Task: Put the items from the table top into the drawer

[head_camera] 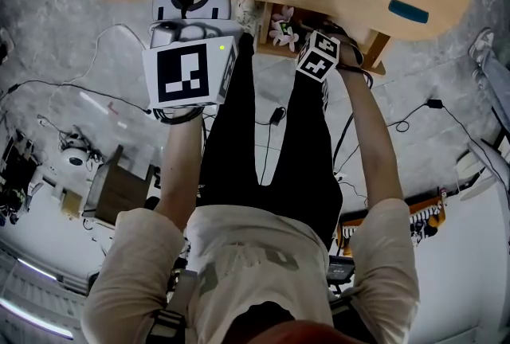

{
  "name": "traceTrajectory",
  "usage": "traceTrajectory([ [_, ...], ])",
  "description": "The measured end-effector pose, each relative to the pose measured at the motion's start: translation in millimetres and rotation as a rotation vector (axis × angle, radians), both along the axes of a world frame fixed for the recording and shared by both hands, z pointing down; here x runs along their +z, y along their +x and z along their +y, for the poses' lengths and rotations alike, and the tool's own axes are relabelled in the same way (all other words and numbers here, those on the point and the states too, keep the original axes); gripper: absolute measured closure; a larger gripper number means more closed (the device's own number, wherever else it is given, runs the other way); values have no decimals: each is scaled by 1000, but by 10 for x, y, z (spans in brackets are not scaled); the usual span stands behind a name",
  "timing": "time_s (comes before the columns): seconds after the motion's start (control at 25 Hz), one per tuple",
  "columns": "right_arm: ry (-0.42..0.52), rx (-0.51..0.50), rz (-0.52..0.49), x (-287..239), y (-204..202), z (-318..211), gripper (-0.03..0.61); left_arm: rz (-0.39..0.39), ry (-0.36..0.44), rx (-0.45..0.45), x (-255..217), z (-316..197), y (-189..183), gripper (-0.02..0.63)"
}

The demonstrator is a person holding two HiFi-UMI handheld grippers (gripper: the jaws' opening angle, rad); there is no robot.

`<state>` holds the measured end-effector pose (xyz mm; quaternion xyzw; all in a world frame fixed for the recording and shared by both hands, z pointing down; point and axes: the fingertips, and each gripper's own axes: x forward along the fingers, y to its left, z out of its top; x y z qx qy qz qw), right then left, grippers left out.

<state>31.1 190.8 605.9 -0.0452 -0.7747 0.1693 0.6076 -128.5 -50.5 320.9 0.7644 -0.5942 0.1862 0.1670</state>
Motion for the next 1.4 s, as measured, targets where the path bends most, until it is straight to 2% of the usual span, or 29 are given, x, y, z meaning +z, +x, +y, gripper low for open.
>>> traceTrajectory([
  [0.28, 5, -24, -23, -123, 38, -25, 383, 13, -3, 0, 10, -12, 47, 607],
  [0.36, 46, -38, -26, -161, 47, -78, 385, 15, -2, 0, 15, -28, 62, 607],
  [0.4, 91, -55, -27, -183, 56, -130, 419, 15, -3, 1, 15, -36, 72, 607],
  [0.44, 141, -74, -30, -204, 65, -186, 545, 14, -3, 4, 14, -43, 83, 607],
  [0.48, 178, -88, -33, -225, 72, -230, 574, 14, -3, 6, 13, -48, 96, 607],
  [0.56, 200, -76, -52, -294, 58, -297, 574, 13, -2, 12, 6, -59, 121, 607],
  [0.68, 223, 65, -147, -610, -74, -533, 574, 13, 0, 18, -5, -72, 156, 607],
  [0.88, 280, 544, -445, -1600, -286, -1302, 574, 15, 7, 27, -14, -137, 256, 607],
  [0.96, 338, 719, -563, -2031, -252, -1636, 574, 18, 12, 37, -41, -159, 321, 607],
  [1.04, 428, 847, -673, -2432, -176, -1936, 574, 24, 20, 46, -68, -178, 384, 607],
  [1.12, 510, 917, -719, -2717, -51, -2112, 574, 38, 36, 48, -109, -205, 447, 607],
  [1.24, 604, 984, -735, -2959, 141, -2248, 574, 35, 36, 62, -130, -210, 524, 607],
  [1.4, 632, 990, -740, -2994, 212, -2278, 574, 39, 46, 88, -139, -214, 626, 607],
])
